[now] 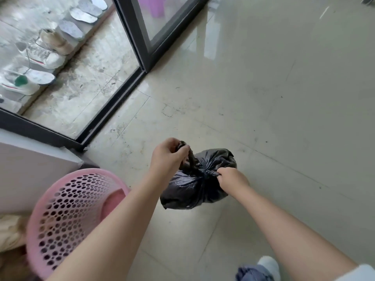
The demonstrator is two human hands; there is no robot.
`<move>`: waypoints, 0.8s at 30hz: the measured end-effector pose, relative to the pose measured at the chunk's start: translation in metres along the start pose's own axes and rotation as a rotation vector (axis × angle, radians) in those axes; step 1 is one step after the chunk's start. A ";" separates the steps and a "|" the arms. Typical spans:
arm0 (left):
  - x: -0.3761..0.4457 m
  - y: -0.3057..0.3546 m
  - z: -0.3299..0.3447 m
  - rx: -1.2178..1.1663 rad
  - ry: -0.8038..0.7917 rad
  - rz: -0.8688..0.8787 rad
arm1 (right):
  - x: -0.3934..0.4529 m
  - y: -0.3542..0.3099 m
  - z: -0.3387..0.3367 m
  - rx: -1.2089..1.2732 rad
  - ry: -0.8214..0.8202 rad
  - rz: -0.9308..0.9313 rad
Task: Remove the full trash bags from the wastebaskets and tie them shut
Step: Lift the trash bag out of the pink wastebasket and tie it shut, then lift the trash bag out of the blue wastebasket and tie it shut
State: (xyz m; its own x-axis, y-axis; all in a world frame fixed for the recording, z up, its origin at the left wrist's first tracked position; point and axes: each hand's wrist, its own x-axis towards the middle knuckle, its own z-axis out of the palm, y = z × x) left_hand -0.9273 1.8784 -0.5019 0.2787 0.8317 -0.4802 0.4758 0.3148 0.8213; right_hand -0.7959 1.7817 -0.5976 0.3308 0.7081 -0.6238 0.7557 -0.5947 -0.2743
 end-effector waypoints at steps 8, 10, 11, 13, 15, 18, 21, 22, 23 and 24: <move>-0.078 0.127 0.018 0.533 -0.208 0.137 | -0.120 0.020 -0.112 0.095 -0.055 0.115; -0.097 0.177 0.041 0.698 -0.275 0.211 | -0.153 0.041 -0.165 0.067 -0.001 0.103; -0.106 0.203 0.054 0.766 -0.304 0.242 | -0.168 0.053 -0.192 0.058 0.034 0.100; -0.124 0.253 0.083 0.905 -0.340 0.294 | -0.199 0.080 -0.247 0.055 0.100 0.101; -0.140 0.299 0.114 1.018 -0.343 0.339 | -0.227 0.107 -0.301 0.063 0.165 0.101; -0.162 0.362 0.164 1.112 -0.291 0.398 | -0.262 0.143 -0.377 0.074 0.256 0.085; -0.174 0.417 0.210 1.162 -0.231 0.468 | -0.285 0.181 -0.442 0.060 0.351 0.088; -0.174 0.435 0.225 1.178 -0.212 0.495 | -0.290 0.195 -0.461 0.057 0.377 0.095; -0.174 0.452 0.239 1.194 -0.196 0.528 | -0.293 0.209 -0.479 0.053 0.395 0.106; -0.174 0.468 0.253 1.207 -0.183 0.561 | -0.296 0.224 -0.495 0.047 0.405 0.121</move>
State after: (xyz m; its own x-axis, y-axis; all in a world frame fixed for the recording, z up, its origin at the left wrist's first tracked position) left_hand -0.5420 1.7656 -0.1123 0.7385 0.6122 -0.2827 0.6679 -0.7218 0.1817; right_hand -0.4446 1.6273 -0.1117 0.6179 0.7192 -0.3178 0.6747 -0.6925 -0.2555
